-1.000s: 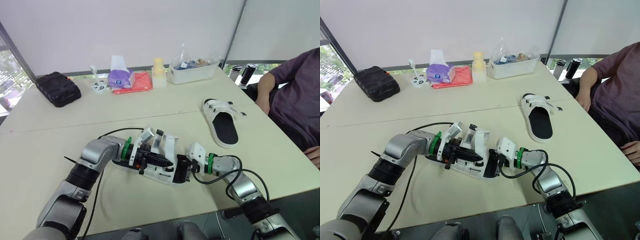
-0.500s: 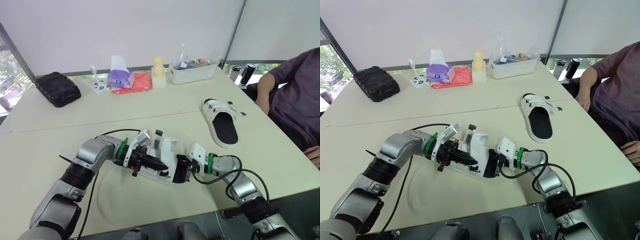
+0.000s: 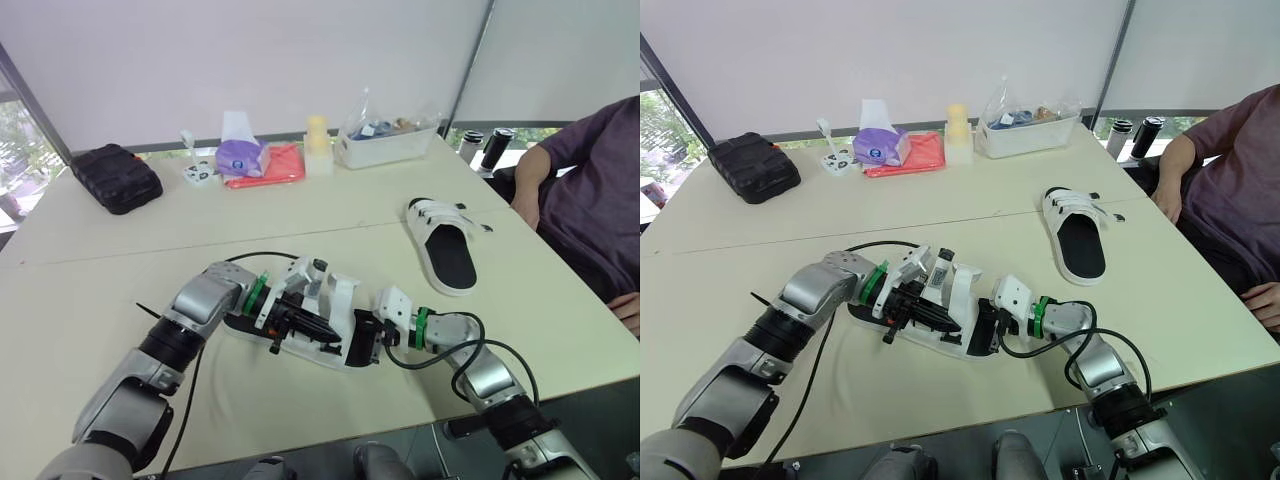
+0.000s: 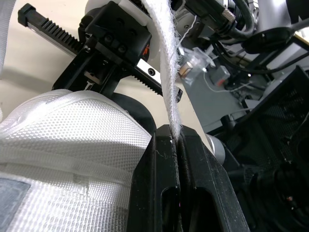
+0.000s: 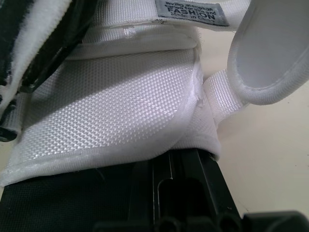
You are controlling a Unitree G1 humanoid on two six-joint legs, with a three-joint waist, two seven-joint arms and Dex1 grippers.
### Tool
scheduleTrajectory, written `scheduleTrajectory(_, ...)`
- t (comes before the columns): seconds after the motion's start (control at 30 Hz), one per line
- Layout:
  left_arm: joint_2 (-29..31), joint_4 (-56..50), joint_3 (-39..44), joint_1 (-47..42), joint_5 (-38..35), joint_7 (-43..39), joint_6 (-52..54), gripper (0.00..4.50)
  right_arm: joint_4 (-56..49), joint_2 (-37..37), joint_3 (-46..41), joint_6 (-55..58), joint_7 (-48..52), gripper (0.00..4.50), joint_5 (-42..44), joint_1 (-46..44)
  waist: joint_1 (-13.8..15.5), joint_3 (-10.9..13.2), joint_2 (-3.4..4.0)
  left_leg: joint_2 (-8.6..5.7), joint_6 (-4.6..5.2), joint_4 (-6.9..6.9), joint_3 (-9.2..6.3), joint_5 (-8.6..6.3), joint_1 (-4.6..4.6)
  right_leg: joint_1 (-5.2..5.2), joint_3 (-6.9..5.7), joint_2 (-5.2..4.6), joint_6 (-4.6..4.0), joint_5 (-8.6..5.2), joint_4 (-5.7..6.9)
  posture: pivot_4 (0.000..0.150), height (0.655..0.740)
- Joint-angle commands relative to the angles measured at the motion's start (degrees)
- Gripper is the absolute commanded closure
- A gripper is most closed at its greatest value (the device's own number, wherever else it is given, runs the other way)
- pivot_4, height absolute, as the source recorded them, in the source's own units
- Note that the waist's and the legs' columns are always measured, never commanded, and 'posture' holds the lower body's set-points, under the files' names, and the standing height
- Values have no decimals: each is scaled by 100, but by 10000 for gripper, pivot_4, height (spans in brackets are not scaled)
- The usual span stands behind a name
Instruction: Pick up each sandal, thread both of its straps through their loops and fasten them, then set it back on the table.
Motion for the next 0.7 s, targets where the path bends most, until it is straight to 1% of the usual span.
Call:
scheduleTrajectory(0.03,137,-145,-231,94,143,-190,-44,44334,366,28,246,247,-100,45000,-363,184,-4,0,0,0,0,0,0,0,0,0,0,0,0,0,0,1500,7400)
scheduleTrajectory(0.27,449,-344,-422,231,264,-505,-241,44334,416,41,249,229,-98,45000,-366,149,-40,0,0,5,0,-3,0,0,1,-1,0,4,-3,-2,0,1500,7400)
scheduleTrajectory(0.37,430,-365,-400,239,246,-461,-299,44334,426,45,246,225,-105,45000,-372,140,-84,0,1,6,0,-8,-3,0,1,-2,0,5,-7,-4,0,1500,7400)
scheduleTrajectory(0.53,240,-137,-501,169,711,-59,-909,44334,440,45,244,225,-127,45000,-368,130,-90,-3,0,5,0,-9,-6,0,1,-1,-2,4,-12,-3,0,1500,7400)
scheduleTrajectory(0.7,292,-102,-583,163,879,-313,-1266,44334,416,49,243,241,-139,45000,-368,138,-87,-16,1,4,0,-8,-6,0,2,4,-2,3,-9,-5,0,1500,7400)
